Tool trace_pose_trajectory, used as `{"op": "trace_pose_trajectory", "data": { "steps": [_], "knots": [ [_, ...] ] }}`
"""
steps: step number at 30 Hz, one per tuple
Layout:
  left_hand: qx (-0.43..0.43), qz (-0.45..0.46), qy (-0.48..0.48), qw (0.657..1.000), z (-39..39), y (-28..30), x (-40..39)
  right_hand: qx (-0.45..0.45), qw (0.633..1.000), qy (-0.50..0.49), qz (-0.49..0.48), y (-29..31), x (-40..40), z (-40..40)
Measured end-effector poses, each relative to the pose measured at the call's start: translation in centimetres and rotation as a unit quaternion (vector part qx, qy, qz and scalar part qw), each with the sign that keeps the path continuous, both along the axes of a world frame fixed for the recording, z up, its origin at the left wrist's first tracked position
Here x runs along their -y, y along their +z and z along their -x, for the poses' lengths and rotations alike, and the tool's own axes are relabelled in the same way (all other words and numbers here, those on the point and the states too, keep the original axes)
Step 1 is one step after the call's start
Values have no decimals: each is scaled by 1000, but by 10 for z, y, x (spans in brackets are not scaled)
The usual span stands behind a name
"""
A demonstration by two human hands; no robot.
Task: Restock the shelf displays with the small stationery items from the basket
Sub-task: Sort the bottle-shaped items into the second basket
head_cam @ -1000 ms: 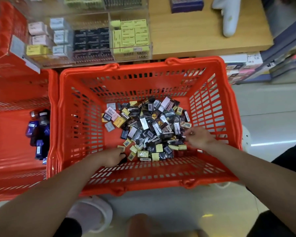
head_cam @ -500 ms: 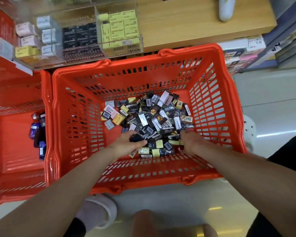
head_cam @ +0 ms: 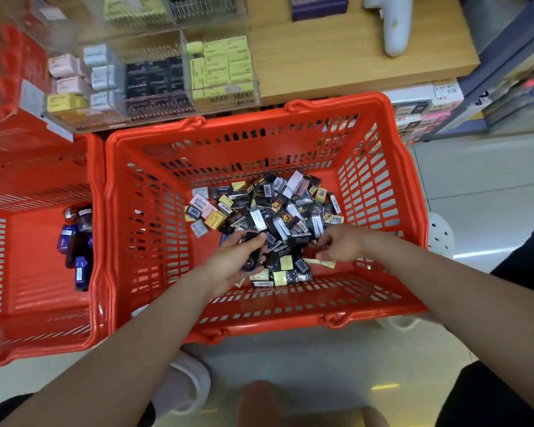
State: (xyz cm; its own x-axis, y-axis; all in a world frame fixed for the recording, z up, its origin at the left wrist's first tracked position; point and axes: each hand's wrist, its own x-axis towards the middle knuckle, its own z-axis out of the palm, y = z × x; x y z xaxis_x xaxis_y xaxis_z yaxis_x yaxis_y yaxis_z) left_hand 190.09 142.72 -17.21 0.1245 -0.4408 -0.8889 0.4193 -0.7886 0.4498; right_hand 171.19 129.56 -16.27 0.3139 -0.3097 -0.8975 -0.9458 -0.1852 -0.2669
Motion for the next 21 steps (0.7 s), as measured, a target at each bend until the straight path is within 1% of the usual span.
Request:
{"op": "trace_pose_trajectory", "data": {
  "steps": [1, 2, 3, 4, 5, 6, 8, 10, 12, 13, 15, 17, 19, 21],
  "knots": [
    [-16, 9, 23, 1000, 0, 7, 1, 42, 996, -78, -16, 9, 2, -3],
    [-38, 19, 40, 998, 1, 15, 3, 96, 982, -161, -35, 18, 1, -8],
    [-60, 34, 54, 996, 3, 21, 4, 156, 958, -236, -42, 26, -4, -16],
    [-80, 52, 67, 993, 4, 26, 5, 210, 933, -292, -28, 32, -12, -24],
    [-94, 70, 79, 990, 6, 30, 7, 250, 911, -327, -1, 36, -21, -34],
    [-103, 87, 93, 987, 8, 31, 8, 277, 897, -345, 24, 39, -32, -45],
    [-105, 106, 124, 981, 10, 30, 11, 307, 888, -338, 43, 41, -55, -62],
    [-73, 94, 162, 980, 7, 26, 10, 333, 879, -341, 10, 40, -73, -71],
    [-47, 67, 182, 980, -3, 18, 3, 342, 860, -375, -48, 37, -86, -72],
    [-46, 58, 189, 979, -9, 14, -1, 333, 862, -378, -60, 34, -90, -70],
    [-53, 46, 200, 977, -21, 10, -8, 290, 895, -336, -40, 26, -94, -64],
    [-57, 39, 206, 976, -32, 6, -12, 228, 930, -287, -30, 20, -87, -55],
    [-62, 39, 217, 973, -40, 5, -12, 165, 954, -248, -25, 10, -74, -44],
    [-66, 46, 225, 971, -46, 3, -9, 91, 977, -193, 12, -2, -58, -32]
  ]
}}
